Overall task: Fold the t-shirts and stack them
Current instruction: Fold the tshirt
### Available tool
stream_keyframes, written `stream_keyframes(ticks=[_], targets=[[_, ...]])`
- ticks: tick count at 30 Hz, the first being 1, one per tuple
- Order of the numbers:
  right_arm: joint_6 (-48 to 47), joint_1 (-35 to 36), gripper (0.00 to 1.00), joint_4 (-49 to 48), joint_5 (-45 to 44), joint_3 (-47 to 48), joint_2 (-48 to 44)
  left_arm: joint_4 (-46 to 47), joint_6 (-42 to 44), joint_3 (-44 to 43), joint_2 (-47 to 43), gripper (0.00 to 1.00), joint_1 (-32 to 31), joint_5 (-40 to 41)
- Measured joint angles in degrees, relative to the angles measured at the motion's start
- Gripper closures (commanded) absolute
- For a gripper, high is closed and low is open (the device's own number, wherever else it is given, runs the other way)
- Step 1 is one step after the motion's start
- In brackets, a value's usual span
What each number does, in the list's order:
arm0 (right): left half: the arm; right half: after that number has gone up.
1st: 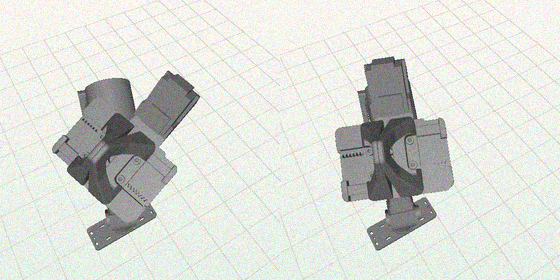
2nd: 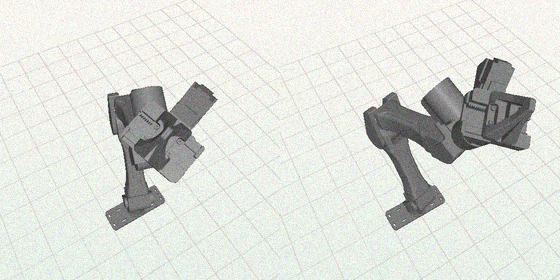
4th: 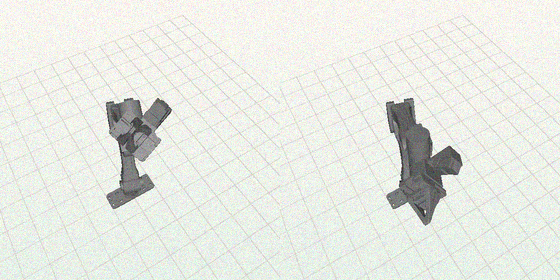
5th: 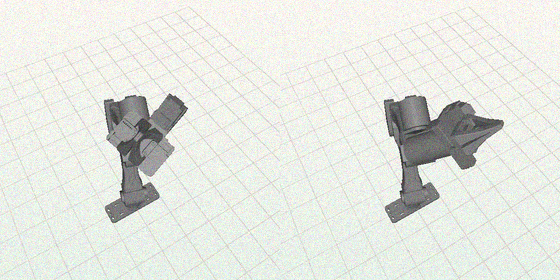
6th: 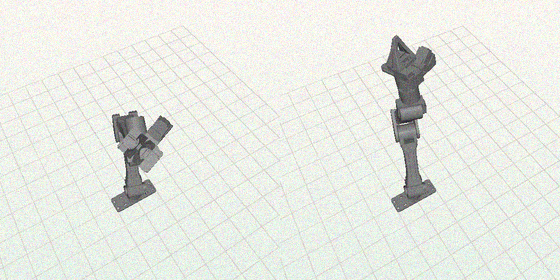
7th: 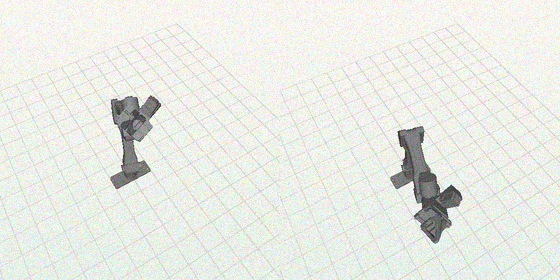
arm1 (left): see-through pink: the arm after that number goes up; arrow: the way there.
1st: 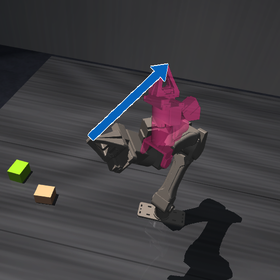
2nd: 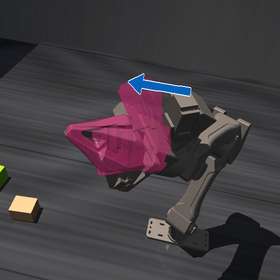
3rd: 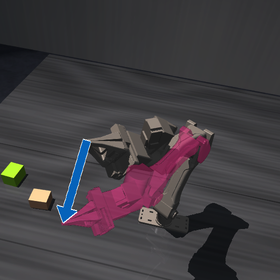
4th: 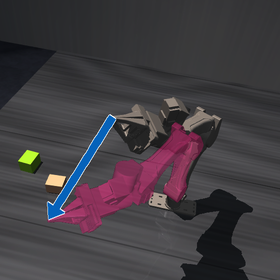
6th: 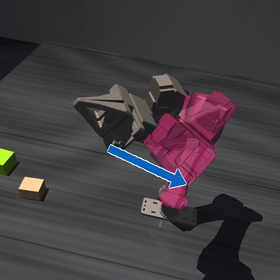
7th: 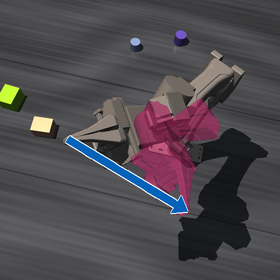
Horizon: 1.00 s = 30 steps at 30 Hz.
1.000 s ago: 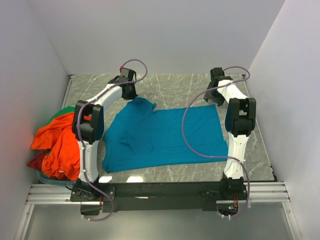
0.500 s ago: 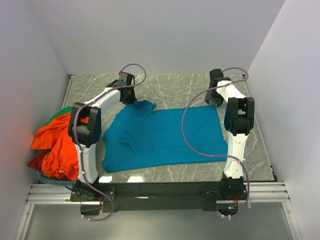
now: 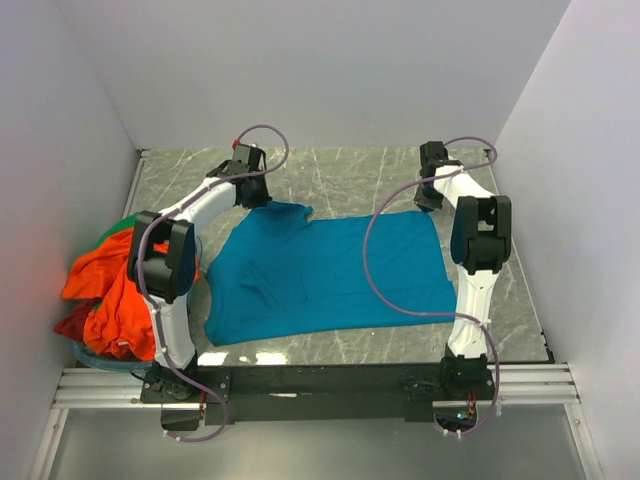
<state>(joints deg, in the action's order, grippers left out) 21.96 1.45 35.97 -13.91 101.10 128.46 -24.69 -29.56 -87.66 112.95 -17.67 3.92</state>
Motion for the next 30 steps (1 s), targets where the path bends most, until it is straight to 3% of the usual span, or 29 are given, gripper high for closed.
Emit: stream_keyframes(ticks=[1, 19, 30], targets=[[-0.2, 0.0, 1.0, -0.22, 0.02, -0.72, -0.44, 0.02, -0.09, 0.28, -0.42, 1.0, 0.0, 0.0], [0.26, 0.07, 1.0, -5.84, 0.94, -19.67, -20.81, 2.62, -4.52, 16.37, -17.0, 1.0, -1.73, -0.09], [1.2, 0.28, 1.0, -5.7, 0.48, -27.32, -30.53, 3.61, -8.72, 28.63, -32.28, 1.0, -2.78, 0.96]])
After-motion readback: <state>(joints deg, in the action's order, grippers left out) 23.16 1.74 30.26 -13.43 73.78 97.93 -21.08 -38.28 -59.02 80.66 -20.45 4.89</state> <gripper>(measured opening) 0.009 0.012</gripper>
